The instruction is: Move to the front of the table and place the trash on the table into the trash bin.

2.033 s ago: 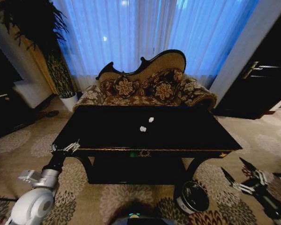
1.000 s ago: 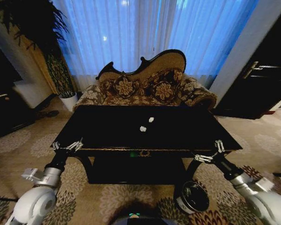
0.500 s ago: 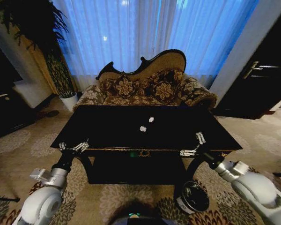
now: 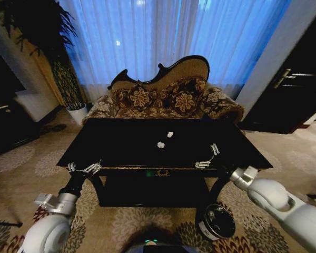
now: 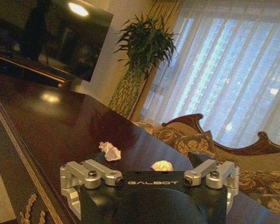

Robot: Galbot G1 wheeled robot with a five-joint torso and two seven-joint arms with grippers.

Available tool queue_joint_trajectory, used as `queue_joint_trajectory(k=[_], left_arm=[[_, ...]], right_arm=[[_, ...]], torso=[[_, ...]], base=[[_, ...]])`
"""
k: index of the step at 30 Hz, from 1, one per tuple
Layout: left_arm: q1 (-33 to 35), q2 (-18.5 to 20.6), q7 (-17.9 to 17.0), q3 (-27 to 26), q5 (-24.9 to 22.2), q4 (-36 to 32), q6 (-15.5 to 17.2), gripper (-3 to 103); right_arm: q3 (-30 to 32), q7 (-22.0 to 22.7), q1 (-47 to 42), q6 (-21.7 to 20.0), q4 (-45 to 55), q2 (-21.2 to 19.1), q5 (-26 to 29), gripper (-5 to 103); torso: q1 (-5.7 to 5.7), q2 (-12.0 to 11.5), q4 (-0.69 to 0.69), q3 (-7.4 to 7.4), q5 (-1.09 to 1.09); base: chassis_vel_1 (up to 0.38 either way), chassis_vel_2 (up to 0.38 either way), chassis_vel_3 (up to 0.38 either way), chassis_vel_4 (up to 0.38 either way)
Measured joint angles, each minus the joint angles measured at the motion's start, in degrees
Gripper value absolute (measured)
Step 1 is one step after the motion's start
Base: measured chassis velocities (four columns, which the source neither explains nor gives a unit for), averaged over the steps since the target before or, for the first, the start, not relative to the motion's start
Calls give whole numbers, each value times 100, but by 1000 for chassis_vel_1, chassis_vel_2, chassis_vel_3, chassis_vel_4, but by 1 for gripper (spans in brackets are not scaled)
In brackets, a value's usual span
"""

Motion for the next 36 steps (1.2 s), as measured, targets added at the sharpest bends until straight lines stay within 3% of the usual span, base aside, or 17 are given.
queue_joint_trajectory(k=[7,10,13,14,22,36], left_arm=[[104,-32,-1,0,80,-38,-1,100],[96,-34,-1,15,80,-37,-2,100],[96,-33,-2,26,80,-31,-3,100],[97,-31,-1,30,79,-31,-3,100],[120,-40,4,-13,62,34,-7,100],[-23,-43,0,81,51,152,-3,100]], right_arm=[[-1078,94,918,-119,-139,-89,8,100],[-1976,161,1914,-179,-351,-93,100,100],[-2462,187,2382,-208,-451,-86,162,100],[-2914,203,2867,-241,-536,-46,246,100],[-4311,295,4271,-336,-816,308,379,100],[-5276,339,4975,-360,-1171,788,243,100]], torso=[[0,0,-1,0,0],[0,0,0,0,-3],[0,0,-2,0,1],[0,0,-1,0,0],[0,0,1,0,0],[0,0,-2,0,-1]], base=[[0,0,0,0],[0,0,0,0],[0,0,0,0],[0,0,0,0],[0,0,0,0],[0,0,0,0]])
